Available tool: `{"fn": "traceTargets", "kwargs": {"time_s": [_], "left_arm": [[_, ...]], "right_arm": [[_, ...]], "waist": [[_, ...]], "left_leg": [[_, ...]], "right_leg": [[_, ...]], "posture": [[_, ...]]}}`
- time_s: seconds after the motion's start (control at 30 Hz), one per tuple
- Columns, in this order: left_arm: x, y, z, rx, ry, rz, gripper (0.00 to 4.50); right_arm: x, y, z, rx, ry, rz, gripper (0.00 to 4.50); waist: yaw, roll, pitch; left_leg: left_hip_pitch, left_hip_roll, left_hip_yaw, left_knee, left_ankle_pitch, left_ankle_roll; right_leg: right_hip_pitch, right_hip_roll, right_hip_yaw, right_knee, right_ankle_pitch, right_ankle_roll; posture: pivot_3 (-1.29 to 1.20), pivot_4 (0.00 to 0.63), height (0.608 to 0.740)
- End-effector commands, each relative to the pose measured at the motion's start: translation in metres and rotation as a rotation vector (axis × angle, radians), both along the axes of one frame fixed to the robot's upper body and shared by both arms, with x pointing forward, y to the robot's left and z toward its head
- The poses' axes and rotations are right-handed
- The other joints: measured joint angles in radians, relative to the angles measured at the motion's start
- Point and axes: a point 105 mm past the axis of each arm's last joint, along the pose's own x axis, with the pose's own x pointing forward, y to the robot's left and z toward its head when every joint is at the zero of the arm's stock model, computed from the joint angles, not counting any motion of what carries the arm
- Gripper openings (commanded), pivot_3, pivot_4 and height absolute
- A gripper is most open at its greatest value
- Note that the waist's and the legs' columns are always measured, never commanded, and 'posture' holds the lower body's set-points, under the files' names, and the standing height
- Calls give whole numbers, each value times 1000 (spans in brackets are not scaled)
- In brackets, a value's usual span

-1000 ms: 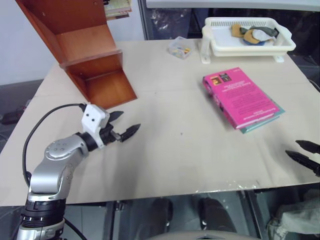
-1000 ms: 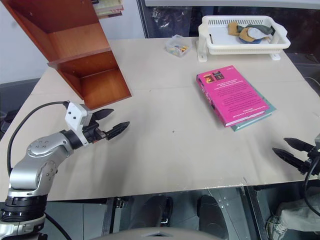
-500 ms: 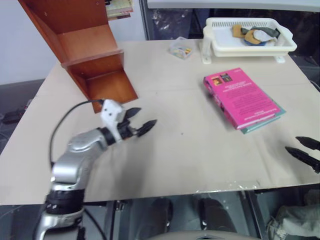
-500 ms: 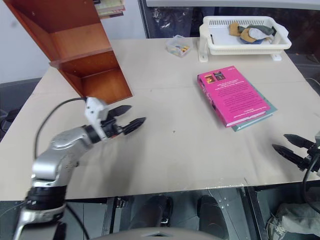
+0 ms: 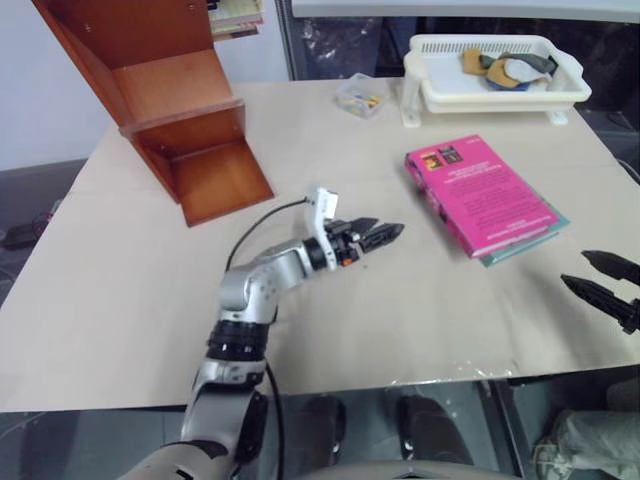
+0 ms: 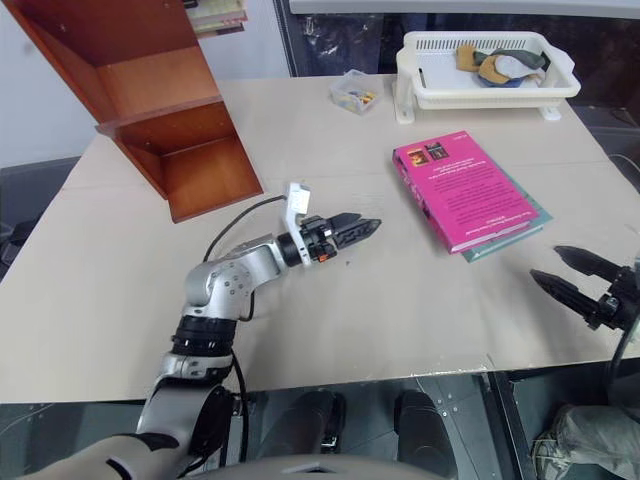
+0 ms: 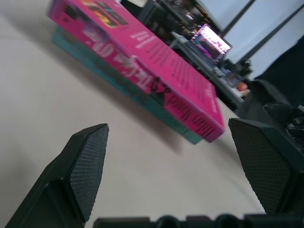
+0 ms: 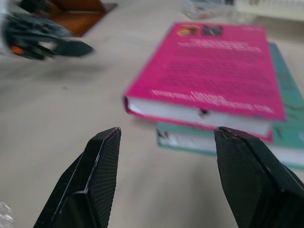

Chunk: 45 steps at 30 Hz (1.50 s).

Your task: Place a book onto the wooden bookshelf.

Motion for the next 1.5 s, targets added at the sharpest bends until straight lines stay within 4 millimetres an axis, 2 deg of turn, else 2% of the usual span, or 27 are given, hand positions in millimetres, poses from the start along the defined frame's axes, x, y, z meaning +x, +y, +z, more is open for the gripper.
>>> {"fn": "traceTargets", "kwargs": {"time_s": [0.03,0.17,0.33,0.57,0.87,1.1,1.13,1.3,1.33,1.4,1.43,1.5], "left_arm": [[7,-16,16,-194,129,-43,4448],[13,-38,18,-271,242,-70,4448],[22,-60,14,-253,323,-43,4448],[31,-80,-5,-176,419,10,4448],[27,-106,1,-222,463,-18,4448],[21,-116,10,-249,449,-70,4448],[22,-116,10,-249,445,-69,3906],[24,-111,13,-266,447,-68,1835],[24,-110,14,-266,443,-68,1120],[25,-109,14,-265,439,-66,250],[25,-108,14,-263,437,-66,101],[25,-108,15,-263,436,-67,101]], "right_arm": [[-6,5,17,-17,-52,5,3177],[-7,4,16,-29,-52,-15,3177],[-9,3,17,-29,-62,-27,3177],[-13,3,17,-32,-69,-44,3177],[-15,1,16,-42,-72,-60,3177],[-17,0,15,-47,-71,-70,3177],[-17,0,14,-47,-71,-70,3177],[-16,0,11,-44,-64,-69,3177],[-16,1,10,-44,-63,-68,3177],[-15,1,9,-44,-62,-66,3177],[-15,1,9,-44,-62,-65,3177],[-14,1,9,-42,-63,-62,3177]], "waist": [[-1,-1,1],[-4,-2,1],[-5,-2,1],[-4,-2,1],[-4,-2,1],[-4,-2,1],[-5,-2,1],[-5,-2,1],[-5,-2,1],[-5,-2,1],[-5,-2,1],[-5,-2,1]], "left_leg": [[-1,0,-1,1,0,1],[-2,-1,0,4,-1,2],[-2,0,0,4,-1,1],[-2,-1,0,4,-1,1],[-2,-1,0,4,-1,1],[-2,-1,0,4,-1,1],[-2,-1,0,4,-1,1],[-2,-1,0,4,-1,1],[-2,-1,0,4,-1,1],[-2,-1,0,4,-1,1],[-2,-1,0,4,-1,1],[-2,-1,0,4,-1,1]], "right_leg": [[0,0,-1,0,0,0],[0,0,-1,0,0,0],[0,0,-1,0,0,1],[0,0,0,0,0,1],[0,0,0,0,0,1],[0,0,0,0,0,1],[0,0,0,0,0,1],[0,0,0,0,0,1],[0,0,0,0,0,1],[0,0,0,0,0,1],[0,0,0,0,0,1],[0,0,0,0,0,1]], "posture": [[0,150,740],[0,150,740],[0,150,740],[0,150,740],[0,150,740],[0,150,740],[0,150,740],[0,150,740],[0,150,740],[0,150,740],[0,150,740],[0,150,740]]}}
